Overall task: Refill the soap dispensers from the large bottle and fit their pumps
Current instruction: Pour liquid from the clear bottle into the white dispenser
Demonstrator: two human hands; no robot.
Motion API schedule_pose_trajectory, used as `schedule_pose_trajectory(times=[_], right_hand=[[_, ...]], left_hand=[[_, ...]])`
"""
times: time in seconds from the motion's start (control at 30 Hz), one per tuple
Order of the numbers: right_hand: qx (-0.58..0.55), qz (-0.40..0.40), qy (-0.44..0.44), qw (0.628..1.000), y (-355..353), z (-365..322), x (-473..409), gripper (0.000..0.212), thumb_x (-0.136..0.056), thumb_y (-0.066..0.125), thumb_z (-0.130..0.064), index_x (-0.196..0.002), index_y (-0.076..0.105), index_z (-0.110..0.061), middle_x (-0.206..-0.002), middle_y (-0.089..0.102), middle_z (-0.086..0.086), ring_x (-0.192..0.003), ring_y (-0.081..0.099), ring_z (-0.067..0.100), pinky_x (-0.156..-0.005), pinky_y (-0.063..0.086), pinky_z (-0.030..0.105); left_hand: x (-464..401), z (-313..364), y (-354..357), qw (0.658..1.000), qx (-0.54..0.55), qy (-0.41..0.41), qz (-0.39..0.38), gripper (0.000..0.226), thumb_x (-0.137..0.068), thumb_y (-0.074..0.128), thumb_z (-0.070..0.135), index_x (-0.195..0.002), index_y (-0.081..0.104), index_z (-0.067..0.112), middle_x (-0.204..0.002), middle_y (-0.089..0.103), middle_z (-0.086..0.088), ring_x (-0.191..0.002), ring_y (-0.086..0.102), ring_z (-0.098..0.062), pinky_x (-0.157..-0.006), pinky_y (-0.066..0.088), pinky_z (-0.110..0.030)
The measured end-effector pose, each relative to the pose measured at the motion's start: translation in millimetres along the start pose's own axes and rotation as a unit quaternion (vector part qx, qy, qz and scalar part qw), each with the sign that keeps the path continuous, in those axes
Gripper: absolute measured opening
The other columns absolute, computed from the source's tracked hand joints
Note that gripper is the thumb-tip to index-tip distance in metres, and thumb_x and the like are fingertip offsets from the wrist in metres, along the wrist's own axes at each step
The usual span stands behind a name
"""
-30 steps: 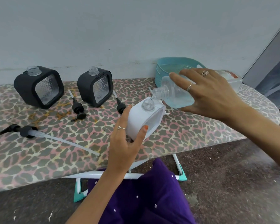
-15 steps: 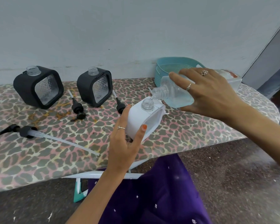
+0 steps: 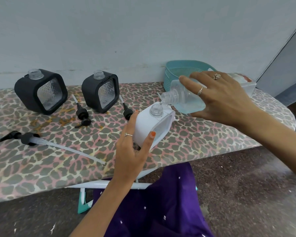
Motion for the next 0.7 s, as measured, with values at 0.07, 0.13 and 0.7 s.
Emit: schedule_pose_trajectory(times=[0.07, 0.13, 0.7], right_hand=[[-0.001, 0.000, -0.002, 1.000, 0.1, -0.6, -0.2, 0.075, -0.072, 0.071, -0.046, -0.133, 0.043, -0.013, -0.117, 0.060, 0.021, -0.099, 0.062, 0.041, -0.076, 0.049, 0.046], [-0.003, 0.001, -0.004, 1.000, 0.0, -1.0, -0.3, 0.073, -0.073, 0.067, -0.047, -0.133, 0.044, -0.012, -0.117, 0.060, 0.021, -0.098, 0.062, 0.042, -0.076, 0.049, 0.047], [-0.003, -0.009, -0.001, 1.000, 1.7, -1.4, -0.6, 0.086, -0.064, 0.082, -0.044, -0.134, 0.041, -0.013, -0.118, 0.060, 0.022, -0.100, 0.061, 0.042, -0.077, 0.049, 0.047]], left_hand=[[-0.1, 0.4, -0.6, 1.000, -0.003, 0.000, 0.002, 0.062, -0.091, 0.049, 0.060, -0.145, 0.028, 0.037, -0.144, 0.050, -0.003, -0.129, 0.053, -0.017, -0.091, 0.057, -0.037], [-0.2, 0.9, -1.1, 1.000, -0.005, 0.001, 0.002, 0.061, -0.091, 0.050, 0.060, -0.144, 0.028, 0.038, -0.143, 0.050, -0.003, -0.129, 0.053, -0.018, -0.091, 0.057, -0.037], [-0.6, 3.9, -0.7, 1.000, 0.003, 0.006, -0.001, 0.064, -0.090, 0.048, 0.063, -0.145, 0.028, 0.035, -0.141, 0.047, 0.007, -0.128, 0.046, 0.003, -0.094, 0.049, -0.014]])
Point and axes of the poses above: each hand's wrist, its own x-axis away from the middle knuckle, its own y-axis out of the palm, z = x × y, the point moved 10 cm from there along -x, towards the middle knuckle
